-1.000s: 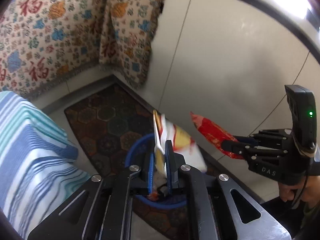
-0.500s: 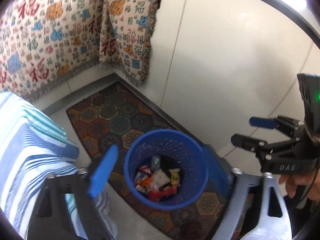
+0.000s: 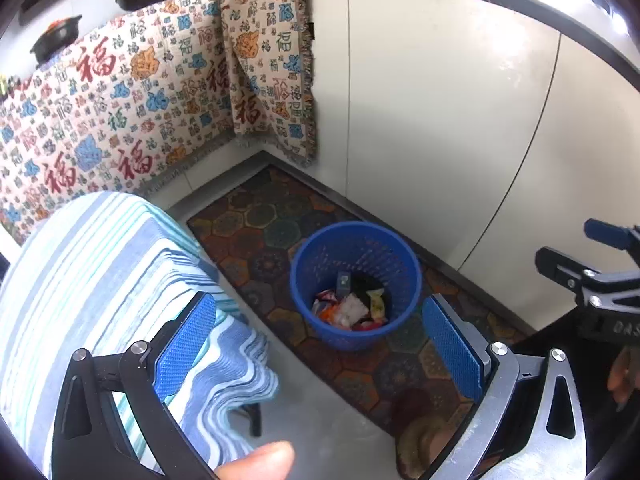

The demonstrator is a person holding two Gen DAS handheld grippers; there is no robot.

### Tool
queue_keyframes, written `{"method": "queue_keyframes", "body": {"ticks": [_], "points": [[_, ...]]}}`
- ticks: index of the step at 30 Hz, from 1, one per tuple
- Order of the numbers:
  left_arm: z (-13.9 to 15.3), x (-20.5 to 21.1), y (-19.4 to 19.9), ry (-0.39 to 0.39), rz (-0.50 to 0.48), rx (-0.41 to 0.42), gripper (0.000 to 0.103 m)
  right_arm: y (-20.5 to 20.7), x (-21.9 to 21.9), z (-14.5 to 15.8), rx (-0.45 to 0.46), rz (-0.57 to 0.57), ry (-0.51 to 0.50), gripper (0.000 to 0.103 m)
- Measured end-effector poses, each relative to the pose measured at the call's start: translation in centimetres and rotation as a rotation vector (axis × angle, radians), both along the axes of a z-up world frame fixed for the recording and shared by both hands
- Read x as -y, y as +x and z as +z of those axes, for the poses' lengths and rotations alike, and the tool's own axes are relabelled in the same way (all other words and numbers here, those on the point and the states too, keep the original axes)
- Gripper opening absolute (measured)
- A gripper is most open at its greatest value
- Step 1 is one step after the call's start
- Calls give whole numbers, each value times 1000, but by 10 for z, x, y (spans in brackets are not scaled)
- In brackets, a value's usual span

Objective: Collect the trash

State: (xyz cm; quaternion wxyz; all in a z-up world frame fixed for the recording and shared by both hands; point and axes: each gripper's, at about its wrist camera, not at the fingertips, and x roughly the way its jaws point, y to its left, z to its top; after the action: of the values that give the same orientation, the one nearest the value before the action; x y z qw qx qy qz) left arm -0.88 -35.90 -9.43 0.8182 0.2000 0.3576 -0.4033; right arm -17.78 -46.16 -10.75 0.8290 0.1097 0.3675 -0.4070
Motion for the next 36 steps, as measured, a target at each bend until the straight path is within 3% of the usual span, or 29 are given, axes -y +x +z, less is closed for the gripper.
{"method": "queue_keyframes", "body": {"ticks": [11, 22, 36], "points": [[9, -4, 4, 13, -12, -53, 103, -1, -30, 18, 36, 20, -14, 103], [15, -5, 1, 15, 13, -3, 103, -2, -31, 20, 36, 18, -17, 103], [13, -4, 1, 24, 17, -12, 103, -4, -31, 19, 27, 4, -27, 103]]}}
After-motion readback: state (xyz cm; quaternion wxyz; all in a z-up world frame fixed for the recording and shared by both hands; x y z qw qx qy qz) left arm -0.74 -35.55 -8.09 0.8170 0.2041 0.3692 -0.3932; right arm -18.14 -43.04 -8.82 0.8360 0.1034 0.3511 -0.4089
